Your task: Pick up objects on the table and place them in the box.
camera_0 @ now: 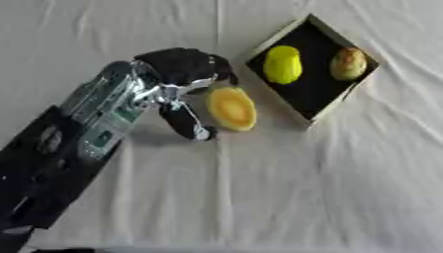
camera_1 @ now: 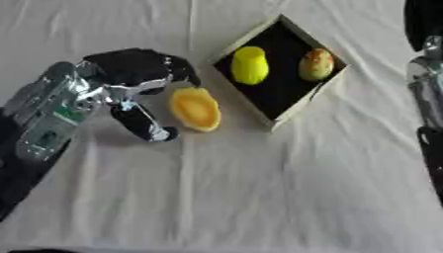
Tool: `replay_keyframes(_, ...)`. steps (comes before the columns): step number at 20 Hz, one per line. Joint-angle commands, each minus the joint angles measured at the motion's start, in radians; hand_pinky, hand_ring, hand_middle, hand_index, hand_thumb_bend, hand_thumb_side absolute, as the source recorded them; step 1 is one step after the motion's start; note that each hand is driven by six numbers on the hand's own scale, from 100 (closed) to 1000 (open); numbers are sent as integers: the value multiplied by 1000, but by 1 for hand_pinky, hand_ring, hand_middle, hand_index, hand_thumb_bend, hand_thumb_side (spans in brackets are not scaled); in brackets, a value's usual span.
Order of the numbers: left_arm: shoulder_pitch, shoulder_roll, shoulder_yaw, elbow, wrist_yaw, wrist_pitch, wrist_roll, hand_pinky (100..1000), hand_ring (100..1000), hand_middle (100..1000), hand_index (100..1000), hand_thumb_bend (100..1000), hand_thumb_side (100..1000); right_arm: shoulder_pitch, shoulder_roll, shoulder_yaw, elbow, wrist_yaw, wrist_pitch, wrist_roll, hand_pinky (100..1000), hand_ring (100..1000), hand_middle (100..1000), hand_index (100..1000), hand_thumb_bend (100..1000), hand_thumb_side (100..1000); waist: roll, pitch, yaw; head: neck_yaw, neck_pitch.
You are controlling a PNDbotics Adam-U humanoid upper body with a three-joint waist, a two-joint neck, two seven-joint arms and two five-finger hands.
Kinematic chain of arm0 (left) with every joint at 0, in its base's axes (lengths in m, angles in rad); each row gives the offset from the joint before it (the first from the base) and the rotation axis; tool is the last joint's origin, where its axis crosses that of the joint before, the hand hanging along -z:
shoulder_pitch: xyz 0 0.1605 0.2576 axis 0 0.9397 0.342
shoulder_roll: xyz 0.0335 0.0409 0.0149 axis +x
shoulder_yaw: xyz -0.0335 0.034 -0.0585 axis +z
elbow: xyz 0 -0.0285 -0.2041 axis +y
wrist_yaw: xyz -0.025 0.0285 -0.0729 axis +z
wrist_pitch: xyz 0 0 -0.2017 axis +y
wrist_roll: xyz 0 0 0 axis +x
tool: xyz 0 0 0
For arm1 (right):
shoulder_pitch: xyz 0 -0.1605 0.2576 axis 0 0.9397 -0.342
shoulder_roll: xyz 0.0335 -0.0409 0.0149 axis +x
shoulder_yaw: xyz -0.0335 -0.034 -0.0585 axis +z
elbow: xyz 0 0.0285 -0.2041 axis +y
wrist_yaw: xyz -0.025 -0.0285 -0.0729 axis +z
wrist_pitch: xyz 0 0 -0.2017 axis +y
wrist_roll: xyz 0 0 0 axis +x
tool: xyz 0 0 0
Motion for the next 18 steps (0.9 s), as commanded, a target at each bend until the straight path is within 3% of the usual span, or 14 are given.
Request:
replay_keyframes(1,-12,-9,18,26,-27,-5,30,874,887,871,918,418,292,-9,-12,-6,-20,-3,2,2,889,871,760,859,100,717,-1,-18,-3,6,-12)
replay_keyframes(13,-17,-45,28,115,-26,-13,61,859,864,827,885,401,288,-6,-2,-7,-20,-5,4,1,891,873,760,859,100,720,-6,-9,-13,12,-16)
replay_keyframes(16,-17,-48,29,122,-21,-10,76,846,830,792,855,373,256,-5,-1,-8,-20,-6,6,-2,891,873,759,859,100,721,-5,-8,-13,11,-17)
replay_keyframes(18,-18,-48,30,119,-19,-6,90,827,788,738,785,264,231,-3,0,-8,-20,-7,7,-3,892,873,759,859,100,722,-5,-8,-13,11,-16)
